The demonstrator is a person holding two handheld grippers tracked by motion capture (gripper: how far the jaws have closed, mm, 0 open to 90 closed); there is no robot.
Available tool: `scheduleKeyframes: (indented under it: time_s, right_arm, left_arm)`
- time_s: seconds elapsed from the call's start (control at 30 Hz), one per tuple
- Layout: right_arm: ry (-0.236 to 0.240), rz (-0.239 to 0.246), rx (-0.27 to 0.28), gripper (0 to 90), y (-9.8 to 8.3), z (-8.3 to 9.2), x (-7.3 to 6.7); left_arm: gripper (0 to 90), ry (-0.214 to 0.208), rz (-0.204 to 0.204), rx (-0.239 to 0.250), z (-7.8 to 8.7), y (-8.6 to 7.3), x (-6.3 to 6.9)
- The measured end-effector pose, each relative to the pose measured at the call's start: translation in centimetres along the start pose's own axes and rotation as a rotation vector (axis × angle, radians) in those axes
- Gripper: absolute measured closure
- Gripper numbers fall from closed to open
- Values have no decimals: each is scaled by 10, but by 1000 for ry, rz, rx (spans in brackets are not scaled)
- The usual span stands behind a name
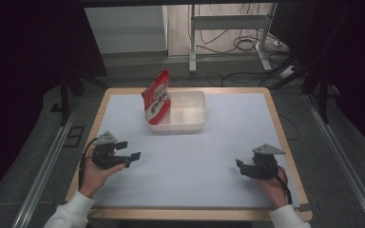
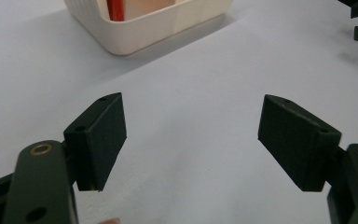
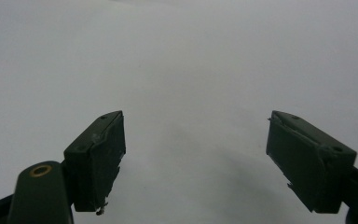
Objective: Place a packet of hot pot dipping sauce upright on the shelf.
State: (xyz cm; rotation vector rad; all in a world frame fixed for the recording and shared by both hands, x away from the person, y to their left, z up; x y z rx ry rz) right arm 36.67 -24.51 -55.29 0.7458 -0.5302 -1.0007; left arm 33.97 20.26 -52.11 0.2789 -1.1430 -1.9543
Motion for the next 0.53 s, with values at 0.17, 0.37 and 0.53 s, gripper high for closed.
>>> scheduleKeyframes:
  time_s: [0.17,0.37,0.53]
  right_arm:
    - [5,8,4,193,0,1,-1]
    - [9,10,4,192,0,0,-1]
    - [12,12,4,192,0,0,-2]
  left_arm:
    - [235,2,5,-11,-3,-2,-1]
    - [235,10,32,-7,-5,-2,-4]
    - [235,13,33,-8,-5,-3,-4]
Point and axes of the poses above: each handheld gripper's, and its own axes: z roughly backward along the jaws, y roughly out of its top, x roughly to its right, the point moved 6 cm from there along -z, roughly forward along the jaws, and after that the axes turned 2 degrees about -y, right-handed, at the moved point
